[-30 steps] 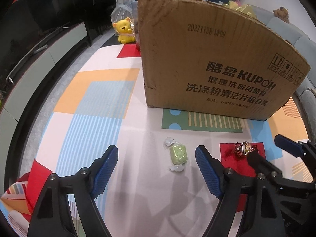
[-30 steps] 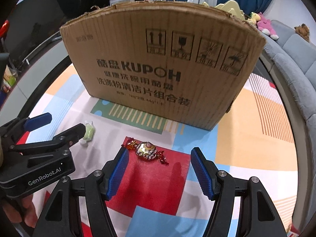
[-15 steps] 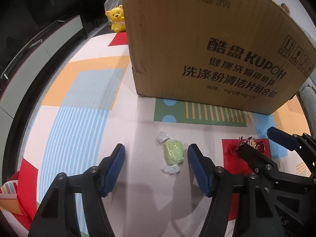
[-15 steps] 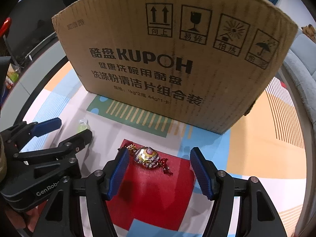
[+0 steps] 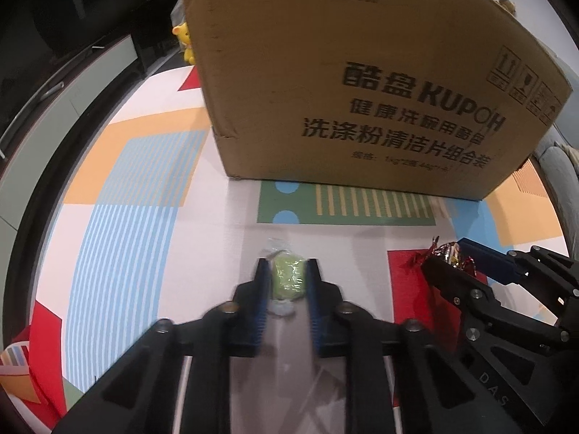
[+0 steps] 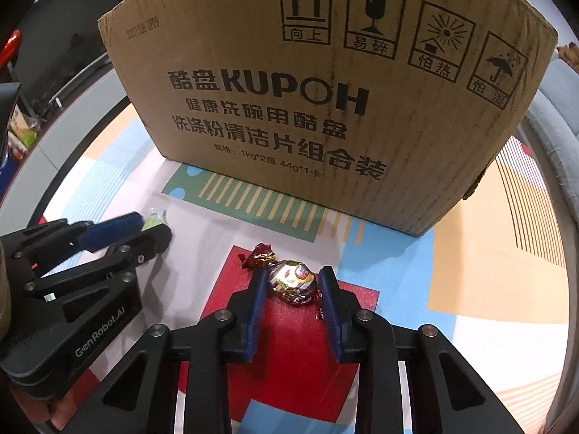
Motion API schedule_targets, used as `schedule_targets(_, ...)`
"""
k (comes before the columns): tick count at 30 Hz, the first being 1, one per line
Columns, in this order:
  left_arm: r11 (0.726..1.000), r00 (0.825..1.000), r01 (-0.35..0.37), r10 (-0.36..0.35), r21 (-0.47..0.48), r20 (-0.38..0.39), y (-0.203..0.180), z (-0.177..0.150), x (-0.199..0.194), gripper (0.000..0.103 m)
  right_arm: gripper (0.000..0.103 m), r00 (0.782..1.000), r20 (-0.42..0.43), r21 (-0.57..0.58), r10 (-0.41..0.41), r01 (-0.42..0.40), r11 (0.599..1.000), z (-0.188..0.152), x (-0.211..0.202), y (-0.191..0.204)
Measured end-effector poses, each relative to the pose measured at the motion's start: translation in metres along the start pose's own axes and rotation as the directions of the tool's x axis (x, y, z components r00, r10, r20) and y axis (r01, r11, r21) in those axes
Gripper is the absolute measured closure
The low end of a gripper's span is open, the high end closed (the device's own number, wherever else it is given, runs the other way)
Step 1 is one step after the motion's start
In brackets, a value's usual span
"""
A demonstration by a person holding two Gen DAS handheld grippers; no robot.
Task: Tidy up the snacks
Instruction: 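Lift the pale green candy and gold-wrapped candy and carry them over the box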
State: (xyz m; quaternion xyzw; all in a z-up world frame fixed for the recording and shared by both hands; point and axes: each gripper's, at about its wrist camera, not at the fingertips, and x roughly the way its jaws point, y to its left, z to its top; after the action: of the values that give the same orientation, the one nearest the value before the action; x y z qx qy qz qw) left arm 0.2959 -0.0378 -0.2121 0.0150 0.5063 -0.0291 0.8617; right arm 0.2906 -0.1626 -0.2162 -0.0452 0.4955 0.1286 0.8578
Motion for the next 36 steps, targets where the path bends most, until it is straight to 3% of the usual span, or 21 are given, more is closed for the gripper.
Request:
schedule_targets(8,1.000,1.000,-0.012,0.012,-0.001,-0.012,0.000,-0.002,-0.006,0.084,0.073,1.000,0.011,0.019,0.000,0.000,1.000,0.001,-0.014,-0.007)
schedule_targets(36,0.999,0.994,-0.040,0.038,0.016,0.103,-0.004,-0.002,-0.086,0.084,0.072,0.989,0.146,0.037,-0.023,0.018,0.999,0.002,-0.109,-0.004)
